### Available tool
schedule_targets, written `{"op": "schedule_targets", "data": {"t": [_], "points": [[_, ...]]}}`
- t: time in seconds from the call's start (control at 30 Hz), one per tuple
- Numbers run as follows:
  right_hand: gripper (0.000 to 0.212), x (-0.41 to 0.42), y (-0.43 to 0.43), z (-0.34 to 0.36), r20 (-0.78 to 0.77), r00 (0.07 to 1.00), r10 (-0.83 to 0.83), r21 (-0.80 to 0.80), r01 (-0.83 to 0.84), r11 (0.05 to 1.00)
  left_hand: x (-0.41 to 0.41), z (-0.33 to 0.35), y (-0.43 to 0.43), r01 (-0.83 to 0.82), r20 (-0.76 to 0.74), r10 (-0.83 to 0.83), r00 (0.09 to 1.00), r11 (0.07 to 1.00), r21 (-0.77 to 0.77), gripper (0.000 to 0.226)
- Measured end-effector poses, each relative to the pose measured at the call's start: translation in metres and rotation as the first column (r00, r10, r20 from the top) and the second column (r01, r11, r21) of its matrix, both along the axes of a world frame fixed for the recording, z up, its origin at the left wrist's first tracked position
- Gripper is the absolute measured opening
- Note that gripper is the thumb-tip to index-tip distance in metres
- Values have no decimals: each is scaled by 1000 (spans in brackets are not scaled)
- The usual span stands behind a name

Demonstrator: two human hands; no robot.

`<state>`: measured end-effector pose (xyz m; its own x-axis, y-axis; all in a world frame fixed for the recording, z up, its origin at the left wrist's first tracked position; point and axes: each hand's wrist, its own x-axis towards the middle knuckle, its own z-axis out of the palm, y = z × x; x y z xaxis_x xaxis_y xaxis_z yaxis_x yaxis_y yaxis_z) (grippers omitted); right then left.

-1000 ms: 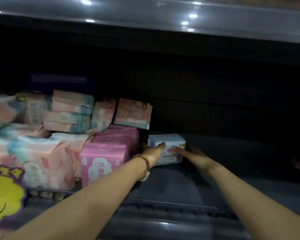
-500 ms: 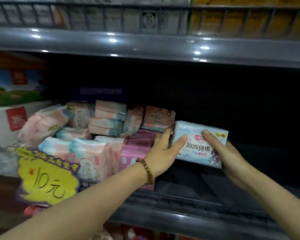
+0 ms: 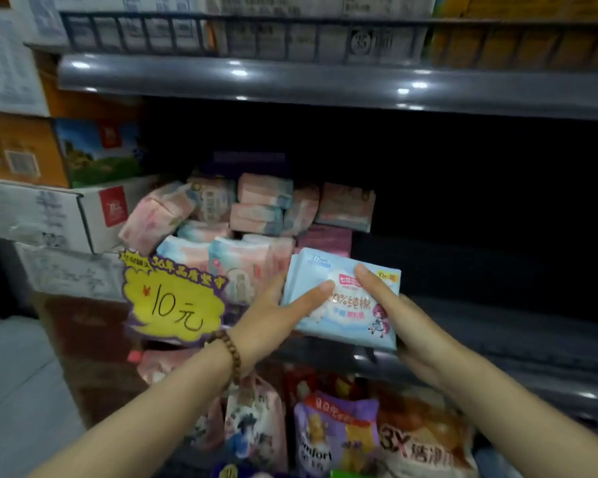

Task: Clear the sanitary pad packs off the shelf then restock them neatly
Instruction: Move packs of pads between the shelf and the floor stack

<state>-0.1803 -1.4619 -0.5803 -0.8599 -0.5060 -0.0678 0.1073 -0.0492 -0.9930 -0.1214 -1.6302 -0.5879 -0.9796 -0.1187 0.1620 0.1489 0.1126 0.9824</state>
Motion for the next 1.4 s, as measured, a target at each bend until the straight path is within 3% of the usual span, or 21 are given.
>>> {"op": "schedule_targets", "data": {"t": [0.1,0.23,0.3,0.37,0.43,0.5,0.6,0.67,0.77,0.83,0.9,0.97,1.1,1.3,1.4], "points": [[47,26,44,-24,91,995,-32,37,29,999,18,-34,39,37,56,-42,998,995,93,63],[40,60,119,-66,179,976,-122,102,105,989,38,-85,108,72,197,-108,975,981,180,57],[38,77,157,-91,237,954,-186,124,160,979,47,-113,142,124,255,-166,952,977,175,65],[35,92,193,-115,283,925,-252,149,217,965,57,-135,175,189,305,-241,921,963,189,57],[49,102,225,-141,314,895,-317,197,265,944,65,-155,205,241,365,-308,879,946,218,45],[59,109,250,-165,329,868,-372,248,301,921,74,-168,227,267,423,-334,842,940,212,54],[47,119,278,-192,366,839,-403,244,332,911,90,-183,248,314,394,-285,874,949,-11,85],[50,118,291,-202,374,828,-418,269,334,903,95,-181,249,319,256,-250,934,906,-278,70],[76,112,303,-213,368,853,-370,353,239,904,90,-177,233,96,6,-130,991,692,-716,56],[80,116,303,-223,425,848,-316,376,153,914,85,-187,222,61,30,-71,997,478,-876,66],[75,129,298,-233,466,839,-281,392,89,916,88,-201,219,214,225,-11,974,362,-908,70],[70,145,295,-248,485,832,-269,411,55,910,93,-214,219,279,290,-3,957,284,-917,73],[57,174,295,-265,565,799,-205,345,-3,939,94,-226,220,233,242,8,970,243,-942,75],[87,195,293,-302,573,770,-280,379,54,924,97,-233,221,205,211,10,978,192,-960,79],[72,196,292,-313,555,768,-321,404,88,911,98,-235,222,196,201,9,980,178,-964,82]]}}
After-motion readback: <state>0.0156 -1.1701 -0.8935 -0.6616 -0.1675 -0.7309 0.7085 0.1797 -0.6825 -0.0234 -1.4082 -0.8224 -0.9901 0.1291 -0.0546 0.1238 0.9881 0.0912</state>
